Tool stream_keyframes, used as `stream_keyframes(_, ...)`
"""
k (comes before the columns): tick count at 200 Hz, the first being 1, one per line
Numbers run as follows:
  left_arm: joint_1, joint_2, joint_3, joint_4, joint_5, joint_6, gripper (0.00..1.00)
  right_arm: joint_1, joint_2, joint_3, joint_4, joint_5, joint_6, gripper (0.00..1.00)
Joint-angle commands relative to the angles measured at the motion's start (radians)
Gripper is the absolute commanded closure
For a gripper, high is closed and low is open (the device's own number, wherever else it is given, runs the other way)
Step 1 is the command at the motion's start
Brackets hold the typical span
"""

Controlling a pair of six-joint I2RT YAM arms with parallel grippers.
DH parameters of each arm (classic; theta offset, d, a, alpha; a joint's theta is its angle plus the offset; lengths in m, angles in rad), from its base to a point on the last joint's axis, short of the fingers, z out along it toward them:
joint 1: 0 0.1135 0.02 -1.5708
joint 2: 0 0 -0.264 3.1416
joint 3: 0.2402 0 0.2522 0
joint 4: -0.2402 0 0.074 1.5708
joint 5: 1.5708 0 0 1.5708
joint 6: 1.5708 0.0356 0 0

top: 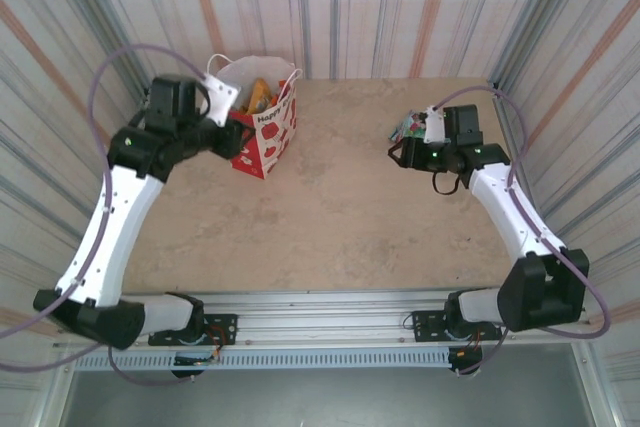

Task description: Place the snacks into the paper bag

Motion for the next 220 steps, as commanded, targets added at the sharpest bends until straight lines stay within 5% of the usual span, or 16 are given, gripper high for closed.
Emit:
stream_keyframes(1, -0.033, -0.111, -0.21, 0.225, 0.108, -0.09, 0.52, -0.095, 0.074, 0.043, -0.072, -0.017, 0.131, 0.35)
stream_keyframes(31, -0.081, -0.195, -0.468, 0.395, 0.124, -0.222, 0.51, -0.214, 0.224, 0.107, -0.102, -0.07, 0.159, 0.39)
stream_keyframes(89, -0.279, -0.151, -0.73, 0.644, 0.022, -0.306, 0.52, -0.267, 0.519, 0.315, -0.072, 0.087, 0.153, 0.31)
stream_keyframes(181, -0.42, 0.138, -0.722, 0.852, -0.202, -0.322, 0.51, -0.268, 0.821, 0.577, -0.089, 0.12, 0.174, 0.31)
stream_keyframes(220, -0.437, 0.259, -0.659, 0.902, -0.208, -0.319, 0.51, -0.268, 0.881, 0.602, -0.077, 0.085, 0.191, 0.35)
